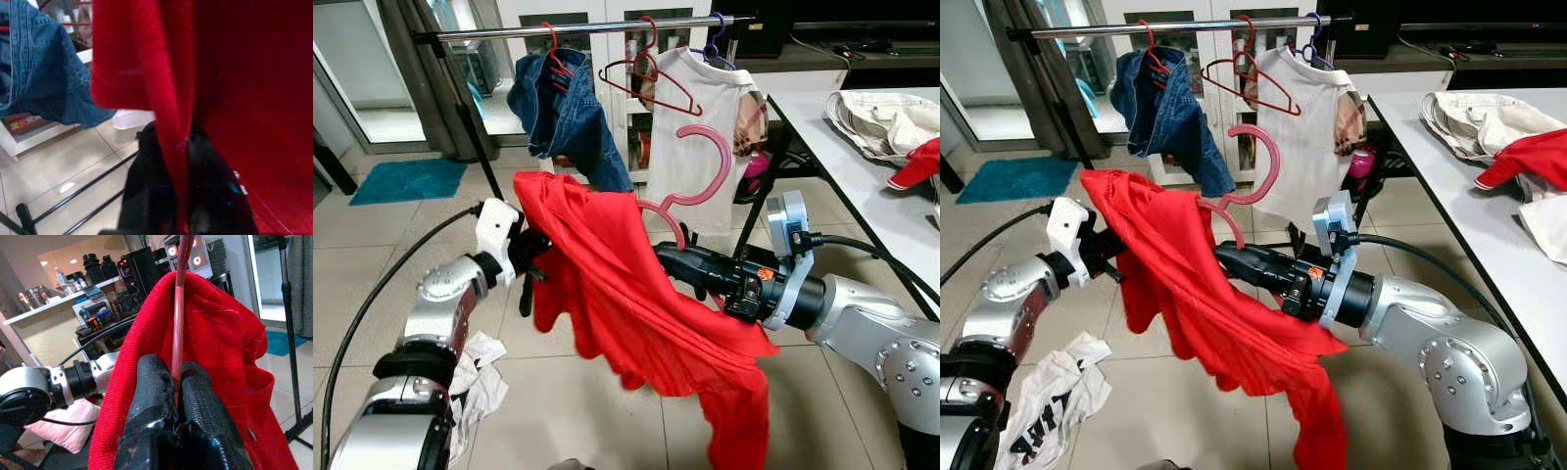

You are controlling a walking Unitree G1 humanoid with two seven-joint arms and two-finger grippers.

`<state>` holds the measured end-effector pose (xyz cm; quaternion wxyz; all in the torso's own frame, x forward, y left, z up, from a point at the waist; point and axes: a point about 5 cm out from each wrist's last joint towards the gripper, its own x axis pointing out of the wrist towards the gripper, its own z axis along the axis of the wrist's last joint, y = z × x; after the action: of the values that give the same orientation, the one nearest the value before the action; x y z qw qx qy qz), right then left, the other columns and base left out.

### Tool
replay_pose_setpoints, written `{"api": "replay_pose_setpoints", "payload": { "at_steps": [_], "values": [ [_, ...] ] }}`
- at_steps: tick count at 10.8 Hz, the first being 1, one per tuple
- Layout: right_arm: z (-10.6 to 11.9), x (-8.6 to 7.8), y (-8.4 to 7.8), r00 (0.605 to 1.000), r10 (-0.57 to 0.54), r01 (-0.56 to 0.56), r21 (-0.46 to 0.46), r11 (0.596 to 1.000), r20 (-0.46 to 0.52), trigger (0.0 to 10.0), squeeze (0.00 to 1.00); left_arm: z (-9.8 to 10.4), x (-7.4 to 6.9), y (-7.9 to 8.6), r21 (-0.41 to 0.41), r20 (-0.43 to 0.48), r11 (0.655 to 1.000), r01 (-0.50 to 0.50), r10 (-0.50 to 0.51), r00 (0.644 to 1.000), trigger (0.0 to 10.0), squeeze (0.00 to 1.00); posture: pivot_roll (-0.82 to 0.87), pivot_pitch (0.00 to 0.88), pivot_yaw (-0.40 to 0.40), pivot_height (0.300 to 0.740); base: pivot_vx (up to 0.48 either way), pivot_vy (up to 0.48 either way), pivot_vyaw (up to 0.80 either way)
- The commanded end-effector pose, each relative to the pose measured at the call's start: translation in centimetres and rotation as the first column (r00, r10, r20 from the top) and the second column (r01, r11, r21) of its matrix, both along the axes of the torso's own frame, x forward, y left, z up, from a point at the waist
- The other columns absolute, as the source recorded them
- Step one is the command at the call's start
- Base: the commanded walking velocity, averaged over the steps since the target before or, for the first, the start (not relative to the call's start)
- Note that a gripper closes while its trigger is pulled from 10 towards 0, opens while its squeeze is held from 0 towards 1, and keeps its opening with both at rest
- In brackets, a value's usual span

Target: Hang hanger

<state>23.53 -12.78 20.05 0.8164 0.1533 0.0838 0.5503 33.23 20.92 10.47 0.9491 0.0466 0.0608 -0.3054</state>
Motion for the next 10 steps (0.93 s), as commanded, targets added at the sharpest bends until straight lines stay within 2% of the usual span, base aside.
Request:
{"api": "replay_pose_setpoints", "payload": {
  "at_steps": [1,2,3,5,7,10],
  "values": [
    [1.0,0.1,0.4,0.998,0.004,-0.005,0.014,1.0,0.056,10.0,0.0,-0.4,-0.1,0.4,0.027,-0.02,0.999,-0.037,0.038,0.999,0.0,0.0,-0.15,0.0,0.094,0.74,0.0,0.0,0.0],
    [1.0,0.4,0.3,0.998,-0.021,0.021,0.014,1.0,0.064,10.0,0.0,-0.6,-0.1,0.7,0.038,-0.027,0.996,-0.077,0.078,0.997,0.0,0.0,-0.15,0.0,0.095,0.74,0.0,0.0,0.0],
    [1.3,1.1,0.0,0.993,-0.087,0.085,0.025,0.996,0.083,10.0,0.0,-1.0,-0.1,1.6,0.035,-0.023,0.979,-0.2,0.2,0.979,0.0,0.0,-0.15,0.0,0.099,0.74,0.0,0.0,0.0],
    [1.7,1.8,-0.3,0.984,-0.15,0.146,0.044,0.988,0.1,10.0,0.0,-2.5,-0.6,2.1,0.027,-0.08,0.944,-0.329,0.33,0.94,0.0,0.0,-0.15,0.0,0.098,0.74,0.0,0.0,0.0],
    [1.8,2.9,-0.7,0.964,-0.243,0.241,0.031,0.97,0.108,10.0,0.0,-4.0,-0.9,1.5,0.065,-0.121,0.92,-0.387,0.392,0.912,0.0,0.0,-0.15,0.0,0.099,0.74,0.0,0.0,0.0],
    [1.8,4.0,-1.4,0.935,-0.341,0.342,0.008,0.94,0.097,10.0,0.0,-5.2,-1.3,0.6,0.101,-0.148,0.913,-0.396,0.407,0.901,0.0,0.0,-0.15,0.0,0.094,0.74,0.0,0.0,0.0]
  ]
}}
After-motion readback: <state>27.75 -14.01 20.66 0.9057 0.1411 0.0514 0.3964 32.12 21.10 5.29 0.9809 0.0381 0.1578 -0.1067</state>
